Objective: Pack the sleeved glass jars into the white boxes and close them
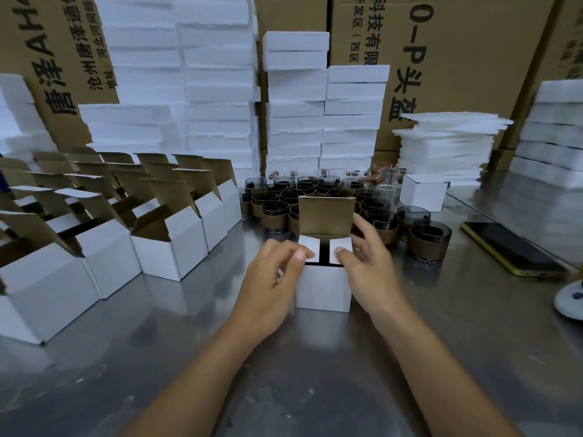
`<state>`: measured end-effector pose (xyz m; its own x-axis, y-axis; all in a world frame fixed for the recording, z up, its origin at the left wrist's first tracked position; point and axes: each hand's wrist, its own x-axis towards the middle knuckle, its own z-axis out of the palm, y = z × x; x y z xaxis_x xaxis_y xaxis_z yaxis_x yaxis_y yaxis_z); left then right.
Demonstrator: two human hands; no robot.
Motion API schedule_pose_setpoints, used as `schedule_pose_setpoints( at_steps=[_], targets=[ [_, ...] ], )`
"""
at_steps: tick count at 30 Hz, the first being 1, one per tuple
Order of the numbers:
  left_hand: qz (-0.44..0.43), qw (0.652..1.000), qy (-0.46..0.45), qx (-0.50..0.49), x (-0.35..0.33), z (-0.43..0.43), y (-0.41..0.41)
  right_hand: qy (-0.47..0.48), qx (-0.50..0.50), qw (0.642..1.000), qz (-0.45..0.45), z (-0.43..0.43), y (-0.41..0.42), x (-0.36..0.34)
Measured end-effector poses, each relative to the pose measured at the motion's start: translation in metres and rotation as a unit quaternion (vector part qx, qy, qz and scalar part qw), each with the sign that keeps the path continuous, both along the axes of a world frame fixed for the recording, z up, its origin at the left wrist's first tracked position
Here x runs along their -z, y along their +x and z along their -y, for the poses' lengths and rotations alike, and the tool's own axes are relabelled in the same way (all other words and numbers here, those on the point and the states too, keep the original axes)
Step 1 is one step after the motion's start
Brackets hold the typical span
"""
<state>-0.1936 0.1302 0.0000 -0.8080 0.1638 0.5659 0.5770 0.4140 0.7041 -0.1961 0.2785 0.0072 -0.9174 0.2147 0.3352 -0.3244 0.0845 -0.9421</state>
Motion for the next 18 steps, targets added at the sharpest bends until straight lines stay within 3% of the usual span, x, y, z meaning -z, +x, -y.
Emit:
schedule_pose_setpoints(
  at_steps=[6,12,18],
  targets=[
    [0.058,0.994,0.094,0.024,-0.002,-0.001,-0.003,0.006,-0.012,1.000,-0.015,-0.002,0.003,-0.002],
    [0.103,0.987,0.105,0.065,0.000,0.002,-0.003,-0.086,0.000,0.995,0.050,0.001,0.004,-0.009],
    [0.102,0.983,0.112,0.101,0.003,0.001,-0.005,0.113,-0.014,0.993,-0.019,0.006,0.008,0.004]
  ],
)
